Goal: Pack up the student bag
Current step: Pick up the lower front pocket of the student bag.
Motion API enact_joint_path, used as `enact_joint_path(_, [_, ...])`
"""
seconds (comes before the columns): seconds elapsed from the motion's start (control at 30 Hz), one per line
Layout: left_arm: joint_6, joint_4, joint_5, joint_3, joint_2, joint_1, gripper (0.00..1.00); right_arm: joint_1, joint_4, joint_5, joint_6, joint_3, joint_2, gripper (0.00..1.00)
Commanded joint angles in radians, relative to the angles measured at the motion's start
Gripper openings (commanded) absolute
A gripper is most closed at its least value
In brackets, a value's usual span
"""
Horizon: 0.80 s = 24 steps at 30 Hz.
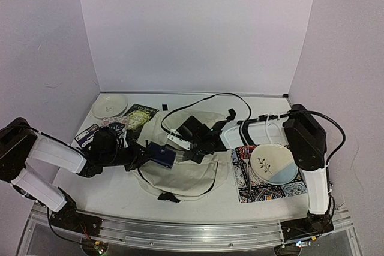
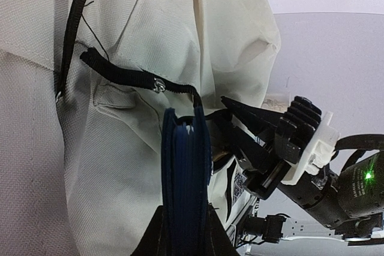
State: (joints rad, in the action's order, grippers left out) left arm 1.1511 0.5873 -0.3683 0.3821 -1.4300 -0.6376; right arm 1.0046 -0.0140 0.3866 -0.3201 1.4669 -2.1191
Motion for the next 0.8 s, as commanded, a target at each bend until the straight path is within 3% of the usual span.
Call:
enact_joint_path(0.0, [-0.007, 0.002, -0.044, 0.035, -0.003, -0.001, 0.0, 0.0, 0.037, -0.002, -0.015, 0.038, -0.024, 0.19])
enact_joint_path(0.07, [-0.004, 0.001, -0.044, 0.033, 0.0, -0.001, 0.0, 0.0, 0.041, -0.017, -0.02, 0.039, -0.025, 0.18])
enact_joint_path(0.2, [0.003, 0.002, -0.047, 0.039, -0.003, -0.002, 0.0, -0.001, 0.047, -0.013, -0.018, 0.049, -0.02, 0.0])
enact_joint_path(0.77, [0.031, 0.002, -0.044, 0.111, -0.078, -0.061, 0.0, 0.0, 0.007, -0.073, 0.184, 0.057, 0.182, 0.0])
